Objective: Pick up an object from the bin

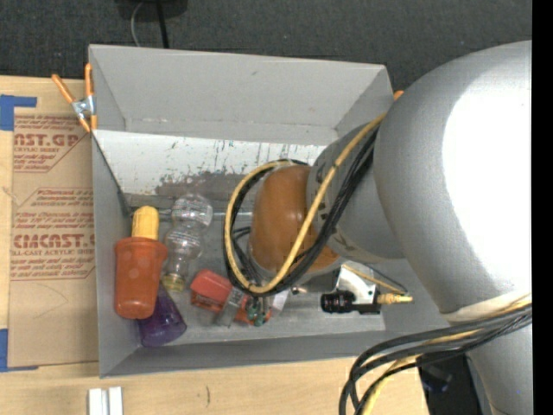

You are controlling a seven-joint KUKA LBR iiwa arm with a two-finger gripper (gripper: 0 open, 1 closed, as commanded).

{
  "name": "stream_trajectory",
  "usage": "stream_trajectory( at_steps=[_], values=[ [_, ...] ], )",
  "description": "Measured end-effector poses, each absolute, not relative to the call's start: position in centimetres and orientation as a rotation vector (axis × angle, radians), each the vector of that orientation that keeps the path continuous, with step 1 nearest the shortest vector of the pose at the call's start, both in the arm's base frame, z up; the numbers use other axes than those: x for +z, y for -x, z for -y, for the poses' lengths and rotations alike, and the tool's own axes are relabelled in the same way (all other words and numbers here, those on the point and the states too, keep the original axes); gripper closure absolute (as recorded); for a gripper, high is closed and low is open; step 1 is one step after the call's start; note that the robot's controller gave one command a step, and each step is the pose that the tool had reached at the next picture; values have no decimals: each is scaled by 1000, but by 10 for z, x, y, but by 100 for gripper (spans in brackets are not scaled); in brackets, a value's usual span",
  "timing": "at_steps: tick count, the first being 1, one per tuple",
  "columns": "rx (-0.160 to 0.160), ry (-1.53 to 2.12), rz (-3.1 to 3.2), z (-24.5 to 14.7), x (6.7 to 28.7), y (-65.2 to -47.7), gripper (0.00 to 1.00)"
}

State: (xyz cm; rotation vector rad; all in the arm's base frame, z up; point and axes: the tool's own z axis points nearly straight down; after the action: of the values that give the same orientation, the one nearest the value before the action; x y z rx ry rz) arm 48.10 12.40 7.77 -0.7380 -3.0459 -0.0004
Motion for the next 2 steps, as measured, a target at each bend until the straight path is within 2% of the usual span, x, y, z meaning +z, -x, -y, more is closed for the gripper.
stream_trajectory(
  at_steps=[2],
  values=[
    [-3,739,3049,-124,115,-482,100]
  ],
)
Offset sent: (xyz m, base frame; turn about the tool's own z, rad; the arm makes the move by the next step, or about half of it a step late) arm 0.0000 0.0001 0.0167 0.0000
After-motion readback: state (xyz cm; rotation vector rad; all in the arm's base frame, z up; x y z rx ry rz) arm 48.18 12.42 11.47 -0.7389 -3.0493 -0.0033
